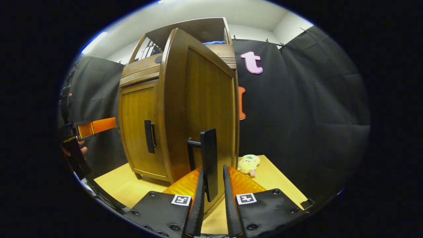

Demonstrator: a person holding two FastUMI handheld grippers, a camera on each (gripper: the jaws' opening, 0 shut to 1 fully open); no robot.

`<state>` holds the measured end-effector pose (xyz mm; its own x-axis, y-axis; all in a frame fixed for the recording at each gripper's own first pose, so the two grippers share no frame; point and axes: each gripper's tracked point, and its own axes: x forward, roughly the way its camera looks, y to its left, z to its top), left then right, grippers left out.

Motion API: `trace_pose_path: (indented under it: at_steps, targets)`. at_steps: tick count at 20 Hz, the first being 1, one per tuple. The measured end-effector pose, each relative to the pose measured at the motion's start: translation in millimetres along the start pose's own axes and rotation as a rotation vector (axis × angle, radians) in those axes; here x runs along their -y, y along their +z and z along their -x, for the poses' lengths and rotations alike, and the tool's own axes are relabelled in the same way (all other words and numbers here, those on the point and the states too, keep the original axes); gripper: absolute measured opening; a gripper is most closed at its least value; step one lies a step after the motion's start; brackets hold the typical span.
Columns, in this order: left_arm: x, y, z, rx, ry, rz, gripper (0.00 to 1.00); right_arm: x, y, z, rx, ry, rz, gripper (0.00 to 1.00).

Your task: Open the right door of the double-door shoe cabinet with the right hand, and open the left door with the left hand.

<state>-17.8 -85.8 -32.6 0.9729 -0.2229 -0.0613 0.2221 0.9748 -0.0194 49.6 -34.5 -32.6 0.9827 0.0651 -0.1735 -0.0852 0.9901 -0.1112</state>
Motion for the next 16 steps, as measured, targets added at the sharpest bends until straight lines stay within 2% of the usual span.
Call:
trace_pose_path:
  at_steps: [1,2,4,5,6,13,14,15,16]
  targets:
    - [9.8,-0.6,1.8,0.002,-0.01,-0.003,0.95,9.7,-2.1,1.3,-0.005,-0.021,0.01,0.33]
    - [15.6,-0.2,1.8,0.004,-0.018,-0.007,0.92,20.1,-1.8,2.8,-0.006,-0.051,0.021,0.35]
    - [25.8,-2.9,2.9,0.003,-0.028,-0.014,0.92,47.7,0.1,4.2,0.001,-0.111,0.049,0.39]
    - [32.0,-3.3,3.9,0.003,-0.032,-0.016,0.92,53.4,0.4,4.5,-0.004,-0.102,0.02,0.13]
    - [34.2,-3.1,4.2,0.001,-0.033,-0.018,0.92,56.7,0.5,4.1,-0.001,-0.094,-0.017,0.19]
    - [26.8,-4.0,3.9,-0.009,-0.006,-0.02,0.92,86.9,-1.2,2.8,0.001,0.0,-0.044,0.2]
    - [25.2,-3.3,5.1,-0.008,0.0,-0.02,0.92,91.5,-1.3,1.7,-0.002,0.014,-0.049,0.27]
    - [24.1,-3.6,6.9,-0.007,0.006,-0.019,0.92,95.6,-1.1,1.0,-0.005,0.03,-0.05,0.2]
    - [22.1,-3.5,8.3,-0.006,0.013,-0.019,0.92,100.4,-0.4,0.2,-0.006,0.045,-0.046,0.21]
